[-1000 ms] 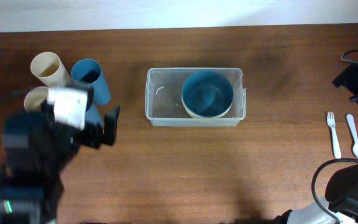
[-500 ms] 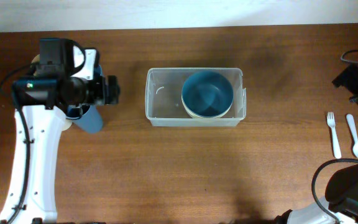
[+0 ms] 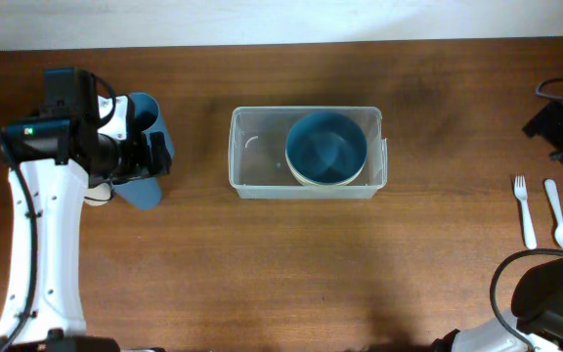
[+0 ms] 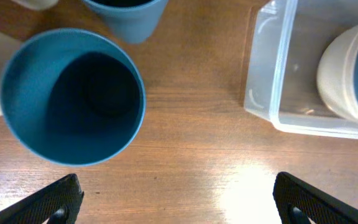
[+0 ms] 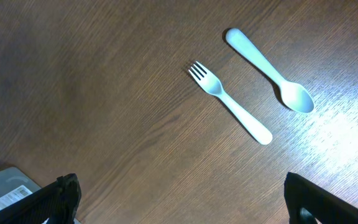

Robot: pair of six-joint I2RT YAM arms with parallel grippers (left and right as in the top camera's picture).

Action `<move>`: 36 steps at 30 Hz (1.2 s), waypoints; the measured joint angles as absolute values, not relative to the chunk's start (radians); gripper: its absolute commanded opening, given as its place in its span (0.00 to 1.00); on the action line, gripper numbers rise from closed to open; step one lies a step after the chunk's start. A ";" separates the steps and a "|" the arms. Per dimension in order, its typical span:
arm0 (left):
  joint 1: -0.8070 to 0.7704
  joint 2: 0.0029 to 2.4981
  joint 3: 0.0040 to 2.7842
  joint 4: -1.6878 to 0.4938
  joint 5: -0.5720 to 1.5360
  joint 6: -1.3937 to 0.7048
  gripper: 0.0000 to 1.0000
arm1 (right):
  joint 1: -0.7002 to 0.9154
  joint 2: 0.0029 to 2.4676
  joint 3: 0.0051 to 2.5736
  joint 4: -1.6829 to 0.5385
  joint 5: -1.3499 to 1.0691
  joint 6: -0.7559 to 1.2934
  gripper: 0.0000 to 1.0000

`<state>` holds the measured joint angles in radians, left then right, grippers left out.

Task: Pack container
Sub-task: 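Close the left gripper on the front blue cup's rim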

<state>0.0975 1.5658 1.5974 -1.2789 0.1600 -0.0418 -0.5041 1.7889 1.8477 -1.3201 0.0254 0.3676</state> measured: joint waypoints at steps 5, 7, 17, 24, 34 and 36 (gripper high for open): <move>0.097 1.644 1.597 -1.291 0.160 -0.030 1.00 | -0.504 1.789 1.848 -1.320 0.026 0.367 0.99; 0.097 1.677 1.597 -1.291 0.160 -0.027 1.00 | -0.504 1.789 1.848 -1.320 0.026 0.367 0.99; 0.097 1.760 1.597 -1.294 0.159 -0.002 1.00 | -0.504 1.789 1.848 -1.320 0.026 0.367 0.99; 0.097 1.771 1.597 -1.281 0.159 0.000 1.00 | -0.504 1.789 1.848 -1.320 0.026 0.368 0.99; 0.097 1.774 1.597 -1.278 0.159 0.000 1.00 | -0.504 1.789 1.848 -1.320 0.026 0.367 0.99; 0.097 1.775 1.597 -1.279 0.152 0.000 1.00 | -0.504 1.789 1.848 -1.320 0.025 0.367 0.99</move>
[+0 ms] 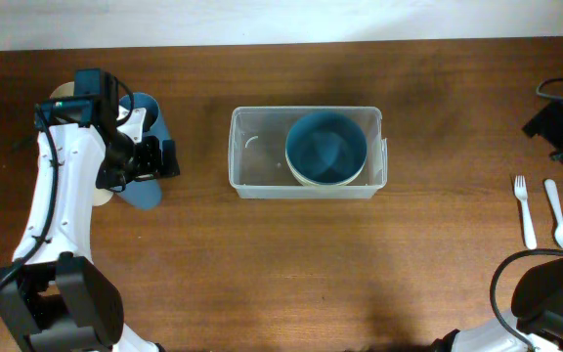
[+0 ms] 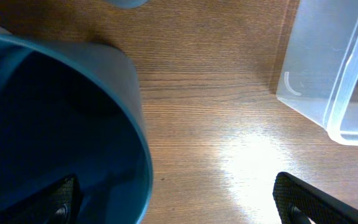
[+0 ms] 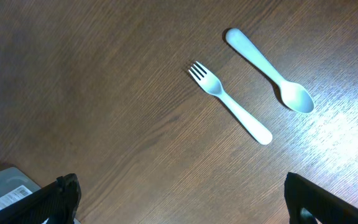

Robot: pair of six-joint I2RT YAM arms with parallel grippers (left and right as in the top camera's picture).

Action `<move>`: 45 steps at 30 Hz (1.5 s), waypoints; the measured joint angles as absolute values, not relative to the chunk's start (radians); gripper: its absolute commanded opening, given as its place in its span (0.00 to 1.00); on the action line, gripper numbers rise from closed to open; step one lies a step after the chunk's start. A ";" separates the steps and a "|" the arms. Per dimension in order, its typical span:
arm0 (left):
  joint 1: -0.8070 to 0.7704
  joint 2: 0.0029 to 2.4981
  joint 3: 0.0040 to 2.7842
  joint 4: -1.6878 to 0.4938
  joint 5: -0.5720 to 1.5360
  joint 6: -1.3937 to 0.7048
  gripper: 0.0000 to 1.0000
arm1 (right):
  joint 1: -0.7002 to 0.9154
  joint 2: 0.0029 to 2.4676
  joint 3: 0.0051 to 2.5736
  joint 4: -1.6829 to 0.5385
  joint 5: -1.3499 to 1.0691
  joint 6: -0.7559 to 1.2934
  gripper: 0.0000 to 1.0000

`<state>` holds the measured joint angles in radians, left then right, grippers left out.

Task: Pack container
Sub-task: 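Close the left gripper on the front blue cup's rim, then lift the blue cup and carry it right over the container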

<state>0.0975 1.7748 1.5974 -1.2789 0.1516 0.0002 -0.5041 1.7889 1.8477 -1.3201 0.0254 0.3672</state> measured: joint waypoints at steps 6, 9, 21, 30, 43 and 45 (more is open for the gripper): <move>0.097 1.775 1.597 -1.302 0.110 0.001 1.00 | -0.504 1.789 1.848 -1.320 0.026 0.367 0.99; 0.097 1.775 1.597 -1.302 0.099 0.001 1.00 | -0.504 1.789 1.848 -1.320 0.025 0.368 0.99; 0.097 1.782 1.597 -1.299 0.072 0.004 1.00 | -0.504 1.789 1.848 -1.320 0.026 0.368 0.99; 0.080 1.872 1.597 -1.290 0.056 0.004 1.00 | -0.504 1.789 1.848 -1.320 0.025 0.367 0.99; 0.056 1.873 1.628 -1.306 0.040 0.007 0.89 | -0.504 1.789 1.848 -1.320 0.026 0.368 0.99; 0.056 1.873 1.655 -1.325 0.040 0.007 0.85 | -0.504 1.789 1.848 -1.320 0.025 0.368 0.99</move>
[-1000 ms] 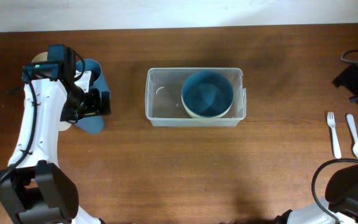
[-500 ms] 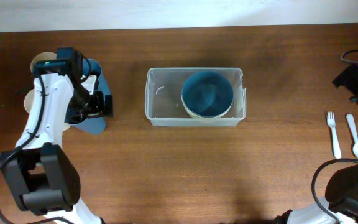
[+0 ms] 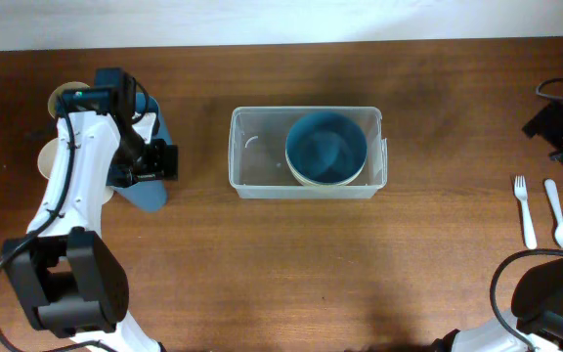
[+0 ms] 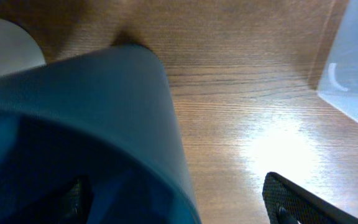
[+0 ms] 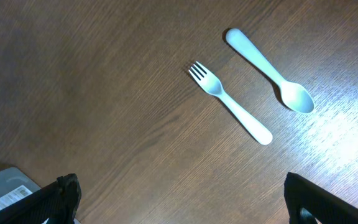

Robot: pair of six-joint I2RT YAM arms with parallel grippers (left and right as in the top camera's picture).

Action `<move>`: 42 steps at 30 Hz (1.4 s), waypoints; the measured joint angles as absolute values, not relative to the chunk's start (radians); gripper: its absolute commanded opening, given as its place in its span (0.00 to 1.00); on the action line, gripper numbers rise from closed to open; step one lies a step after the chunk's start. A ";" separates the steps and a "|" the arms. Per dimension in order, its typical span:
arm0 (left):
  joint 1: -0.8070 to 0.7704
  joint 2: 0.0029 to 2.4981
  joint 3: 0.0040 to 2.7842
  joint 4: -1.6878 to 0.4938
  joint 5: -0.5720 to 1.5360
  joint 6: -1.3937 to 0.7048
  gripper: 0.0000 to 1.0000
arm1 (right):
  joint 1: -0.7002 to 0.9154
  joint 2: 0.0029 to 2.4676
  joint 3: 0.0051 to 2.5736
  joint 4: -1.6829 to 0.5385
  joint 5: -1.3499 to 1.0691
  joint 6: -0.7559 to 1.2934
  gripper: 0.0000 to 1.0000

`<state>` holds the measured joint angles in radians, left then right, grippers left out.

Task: Pack container
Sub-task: 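Lift the blue cup and carry it right over the container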

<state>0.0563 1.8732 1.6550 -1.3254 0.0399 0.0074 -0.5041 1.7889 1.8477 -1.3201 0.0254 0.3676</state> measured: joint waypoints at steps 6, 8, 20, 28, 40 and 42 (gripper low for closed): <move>0.056 1.873 1.702 -1.348 0.033 0.011 0.69 | -0.504 1.789 1.848 -1.320 0.026 0.368 0.99; 0.056 1.873 1.702 -1.358 0.033 0.011 0.61 | -0.504 1.789 1.848 -1.320 0.025 0.368 0.99; 0.056 1.873 1.702 -1.370 0.030 0.014 0.07 | -0.504 1.789 1.848 -1.320 0.026 0.367 0.99; 0.057 1.873 1.709 -1.393 0.027 0.015 0.02 | -0.504 1.789 1.848 -1.320 0.026 0.368 0.99; 0.052 1.873 1.964 -1.679 0.116 0.002 0.02 | -0.504 1.789 1.848 -1.320 0.026 0.368 0.99; 0.040 1.865 1.998 -1.683 0.136 -0.006 0.02 | -0.504 1.789 1.848 -1.320 0.025 0.367 0.99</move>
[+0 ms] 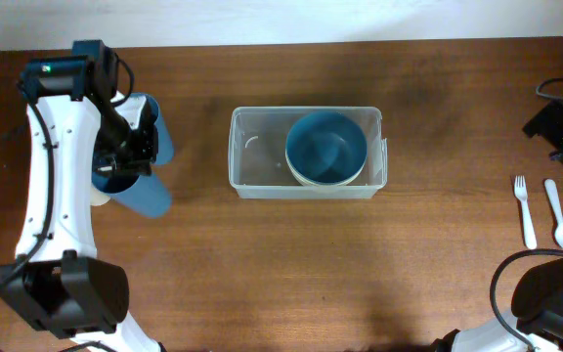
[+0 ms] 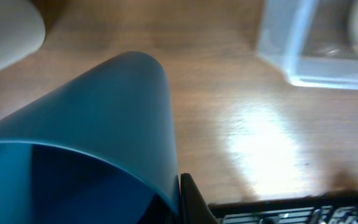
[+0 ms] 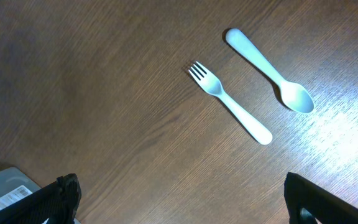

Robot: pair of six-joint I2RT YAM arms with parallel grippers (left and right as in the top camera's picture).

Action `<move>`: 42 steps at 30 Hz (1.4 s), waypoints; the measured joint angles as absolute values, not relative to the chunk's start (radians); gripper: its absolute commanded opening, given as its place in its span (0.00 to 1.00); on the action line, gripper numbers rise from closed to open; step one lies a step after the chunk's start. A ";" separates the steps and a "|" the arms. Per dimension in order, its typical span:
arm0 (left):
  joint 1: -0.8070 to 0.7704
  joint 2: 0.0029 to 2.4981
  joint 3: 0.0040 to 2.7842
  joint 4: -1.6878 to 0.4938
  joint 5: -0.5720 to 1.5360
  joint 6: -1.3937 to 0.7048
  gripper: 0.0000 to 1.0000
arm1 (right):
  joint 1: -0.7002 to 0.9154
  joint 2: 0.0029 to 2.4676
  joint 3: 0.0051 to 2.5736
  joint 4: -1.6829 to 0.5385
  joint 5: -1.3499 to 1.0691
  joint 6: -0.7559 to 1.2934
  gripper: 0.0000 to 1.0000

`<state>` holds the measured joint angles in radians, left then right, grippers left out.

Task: Pack container
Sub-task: 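Lift the blue cup and carry it right over the container, then lower the blue cup into the container's left side and release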

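Note:
A clear plastic container [image 1: 252, 147] stands mid-table, holding a blue bowl [image 1: 326, 145] nested in a cream one. My left gripper [image 1: 128, 166] is shut on the wall of a blue cup [image 1: 150, 198] at the left. In the left wrist view that cup [image 2: 92, 143] fills the left side, with one dark fingertip [image 2: 190, 198] pressed against its outer wall and the container [image 2: 291, 56] at the upper right. A second blue cup [image 1: 154, 132] stands just behind the first. My right gripper [image 3: 179, 208] hangs open over bare wood near a white fork [image 3: 229, 102] and spoon [image 3: 269, 71].
A cream cup [image 1: 96, 198] stands beside the held cup, partly under my left arm. Fork [image 1: 524, 210] and spoon [image 1: 558, 213] lie near the table's right edge. A grey labelled object [image 3: 5, 193] shows at the lower left of the right wrist view.
My left gripper, open around the blue cup before, is now shut on its wall, and the wrist has shifted so the container shows at upper right. The right arm has not moved.
My left gripper hung open above the nearer blue cup. Then it was lower, with the cup's rim filling the view, then straddling the cup's wall. Now it is shut on that cup. The right gripper stayed open over the fork and spoon throughout.

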<state>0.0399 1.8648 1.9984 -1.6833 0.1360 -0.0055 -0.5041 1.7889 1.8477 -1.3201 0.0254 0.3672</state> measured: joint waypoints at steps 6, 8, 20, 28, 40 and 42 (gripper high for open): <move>-0.085 1.810 2.104 -1.683 0.190 -0.020 0.02 | -0.504 1.789 1.848 -1.320 0.025 0.368 0.99; -0.142 1.787 2.161 -1.675 0.192 -0.025 0.02 | -0.504 1.789 1.848 -1.320 0.026 0.367 0.99; -0.352 1.736 2.358 -1.492 0.107 -0.073 0.02 | -0.504 1.789 1.848 -1.320 0.025 0.367 0.99; -0.392 1.876 2.358 -1.441 0.097 -0.073 0.01 | -0.504 1.789 1.848 -1.320 0.025 0.368 0.99; -0.392 2.009 2.356 -1.450 0.098 -0.073 0.02 | -0.504 1.789 1.848 -1.320 0.025 0.367 0.99; -0.392 2.011 2.356 -1.462 0.098 -0.073 0.02 | -0.504 1.789 1.848 -1.320 0.026 0.367 0.99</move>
